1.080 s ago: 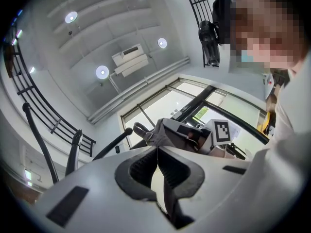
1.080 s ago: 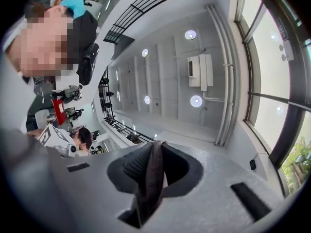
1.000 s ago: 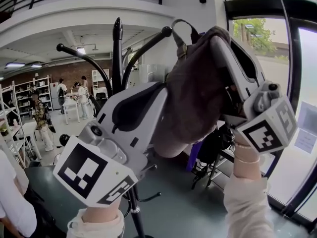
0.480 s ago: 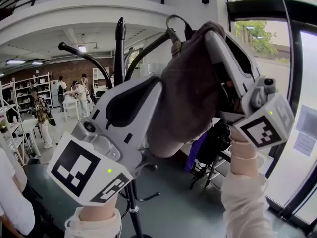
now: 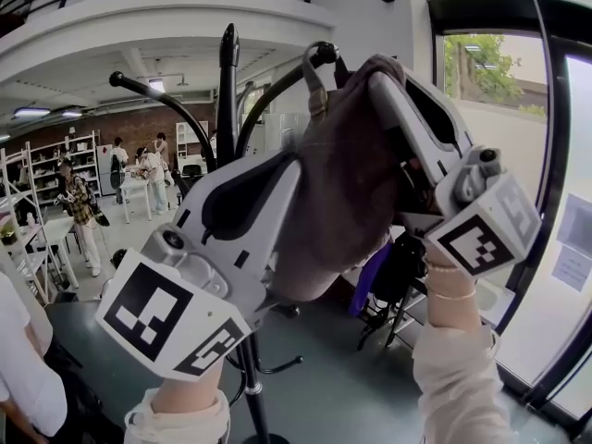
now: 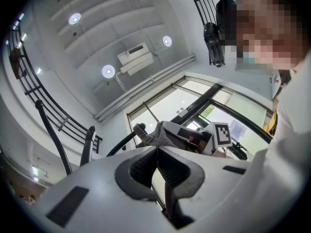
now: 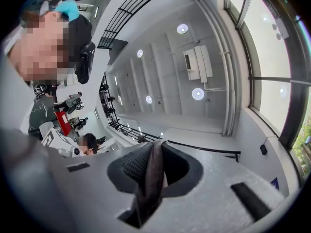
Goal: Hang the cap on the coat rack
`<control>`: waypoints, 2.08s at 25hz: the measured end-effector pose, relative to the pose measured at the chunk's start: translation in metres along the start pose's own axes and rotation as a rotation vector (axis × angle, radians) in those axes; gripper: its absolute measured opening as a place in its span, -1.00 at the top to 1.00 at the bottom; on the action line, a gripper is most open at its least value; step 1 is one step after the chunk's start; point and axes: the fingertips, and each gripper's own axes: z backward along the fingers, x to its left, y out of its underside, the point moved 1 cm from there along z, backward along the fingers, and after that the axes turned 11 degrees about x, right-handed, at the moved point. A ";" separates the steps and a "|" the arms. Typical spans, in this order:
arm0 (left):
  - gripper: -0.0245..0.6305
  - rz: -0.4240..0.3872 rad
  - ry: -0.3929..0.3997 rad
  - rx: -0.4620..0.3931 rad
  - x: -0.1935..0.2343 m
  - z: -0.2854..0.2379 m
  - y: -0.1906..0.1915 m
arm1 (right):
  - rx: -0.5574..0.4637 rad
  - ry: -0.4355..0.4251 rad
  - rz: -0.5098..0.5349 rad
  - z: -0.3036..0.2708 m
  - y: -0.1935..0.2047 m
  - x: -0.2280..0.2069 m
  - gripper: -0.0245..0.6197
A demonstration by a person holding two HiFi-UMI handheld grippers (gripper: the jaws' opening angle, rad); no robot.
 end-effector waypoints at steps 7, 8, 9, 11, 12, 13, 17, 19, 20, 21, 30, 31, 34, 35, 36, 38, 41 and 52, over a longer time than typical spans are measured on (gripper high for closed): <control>0.87 0.018 -0.031 0.039 0.011 0.000 0.017 | 0.026 -0.027 -0.053 -0.014 0.025 -0.001 0.79; 0.87 0.018 -0.038 0.046 0.013 0.001 0.019 | 0.028 -0.033 -0.060 -0.017 0.029 0.000 0.79; 0.87 0.016 -0.046 0.053 0.014 0.002 0.021 | 0.031 -0.039 -0.068 -0.020 0.032 0.001 0.79; 0.87 0.013 -0.055 0.063 0.015 0.005 0.025 | 0.034 -0.051 -0.081 -0.025 0.039 0.004 0.79; 0.87 0.016 -0.057 0.067 0.016 0.006 0.027 | 0.036 -0.056 -0.086 -0.027 0.042 0.005 0.79; 0.87 0.020 -0.058 0.071 0.016 0.007 0.028 | 0.037 -0.061 -0.091 -0.029 0.045 0.006 0.79; 0.87 0.020 -0.072 0.089 0.015 0.014 0.035 | 0.051 -0.071 -0.109 -0.035 0.057 0.012 0.79; 0.87 0.022 -0.078 0.098 0.013 0.020 0.035 | 0.061 -0.068 -0.121 -0.035 0.060 0.016 0.79; 0.87 0.024 -0.081 0.102 0.012 0.023 0.035 | 0.064 -0.068 -0.123 -0.035 0.060 0.019 0.79; 0.87 0.028 -0.084 0.108 0.012 0.025 0.037 | 0.069 -0.068 -0.123 -0.035 0.062 0.021 0.79; 0.87 0.066 -0.080 0.150 0.011 0.028 0.066 | 0.114 -0.079 -0.166 -0.037 0.095 0.030 0.79; 0.87 0.071 -0.078 0.153 0.011 0.029 0.069 | 0.116 -0.081 -0.167 -0.036 0.097 0.033 0.79; 0.87 0.077 -0.069 0.156 0.008 0.034 0.077 | 0.117 -0.083 -0.162 -0.032 0.104 0.042 0.79; 0.87 0.077 -0.068 0.156 0.007 0.035 0.080 | 0.119 -0.085 -0.160 -0.031 0.108 0.046 0.79; 0.87 0.077 -0.066 0.157 0.005 0.036 0.082 | 0.122 -0.087 -0.162 -0.031 0.112 0.048 0.79; 0.87 0.075 -0.065 0.160 0.002 0.035 0.084 | 0.123 -0.088 -0.175 -0.029 0.115 0.048 0.79; 0.87 0.073 -0.066 0.166 -0.001 0.037 0.088 | 0.113 -0.078 -0.189 -0.023 0.118 0.050 0.79; 0.87 0.060 -0.073 0.192 -0.018 0.043 0.100 | 0.045 -0.068 -0.202 0.004 0.111 0.059 0.60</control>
